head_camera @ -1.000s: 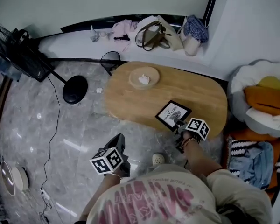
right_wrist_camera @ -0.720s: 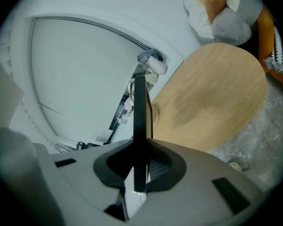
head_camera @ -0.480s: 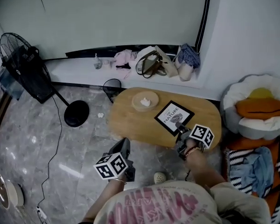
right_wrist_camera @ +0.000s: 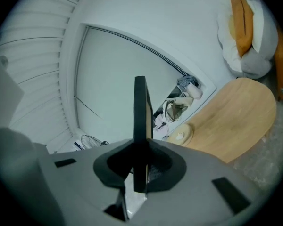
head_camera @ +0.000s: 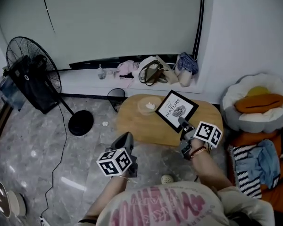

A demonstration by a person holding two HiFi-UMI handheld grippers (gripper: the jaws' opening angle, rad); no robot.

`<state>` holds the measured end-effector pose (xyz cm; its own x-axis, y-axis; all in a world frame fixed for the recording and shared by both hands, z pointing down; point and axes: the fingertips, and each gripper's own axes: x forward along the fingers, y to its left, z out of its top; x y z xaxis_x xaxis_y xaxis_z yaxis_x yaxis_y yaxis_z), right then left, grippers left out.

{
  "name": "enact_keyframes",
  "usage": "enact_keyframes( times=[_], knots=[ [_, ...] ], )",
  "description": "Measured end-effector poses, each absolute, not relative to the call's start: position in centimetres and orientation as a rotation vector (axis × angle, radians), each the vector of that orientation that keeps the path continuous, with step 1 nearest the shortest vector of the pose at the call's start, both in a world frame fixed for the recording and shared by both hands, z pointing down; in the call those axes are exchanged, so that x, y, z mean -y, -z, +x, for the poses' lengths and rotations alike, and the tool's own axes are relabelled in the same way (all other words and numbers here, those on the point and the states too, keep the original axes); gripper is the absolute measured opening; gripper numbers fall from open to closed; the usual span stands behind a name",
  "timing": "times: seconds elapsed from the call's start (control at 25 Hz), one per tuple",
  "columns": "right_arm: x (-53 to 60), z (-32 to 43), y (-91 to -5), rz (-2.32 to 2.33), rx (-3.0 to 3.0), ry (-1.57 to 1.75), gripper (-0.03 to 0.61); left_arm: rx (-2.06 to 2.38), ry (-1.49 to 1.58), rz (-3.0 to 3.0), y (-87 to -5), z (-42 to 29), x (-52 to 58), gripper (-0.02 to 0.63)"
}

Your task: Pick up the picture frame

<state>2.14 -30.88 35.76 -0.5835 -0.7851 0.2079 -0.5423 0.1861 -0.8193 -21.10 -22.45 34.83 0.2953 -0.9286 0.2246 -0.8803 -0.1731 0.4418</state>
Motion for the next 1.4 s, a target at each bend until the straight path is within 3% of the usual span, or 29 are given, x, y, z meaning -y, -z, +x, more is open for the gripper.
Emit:
enact_keyframes(
  times=[0.76,1.4],
  knots=[
    [18.0,-1.4,-30.6,-1.262,-2.189,1.158,0.058,1.516,0.185,2.257,-30.4,-22.1,13.1,0.003],
    [12.2,-2.3,-33.3,-1.317,-2.216,1.164,0.058,1.460,0.109,2.278,-33.4,-21.9,7.9,0.003]
  ],
)
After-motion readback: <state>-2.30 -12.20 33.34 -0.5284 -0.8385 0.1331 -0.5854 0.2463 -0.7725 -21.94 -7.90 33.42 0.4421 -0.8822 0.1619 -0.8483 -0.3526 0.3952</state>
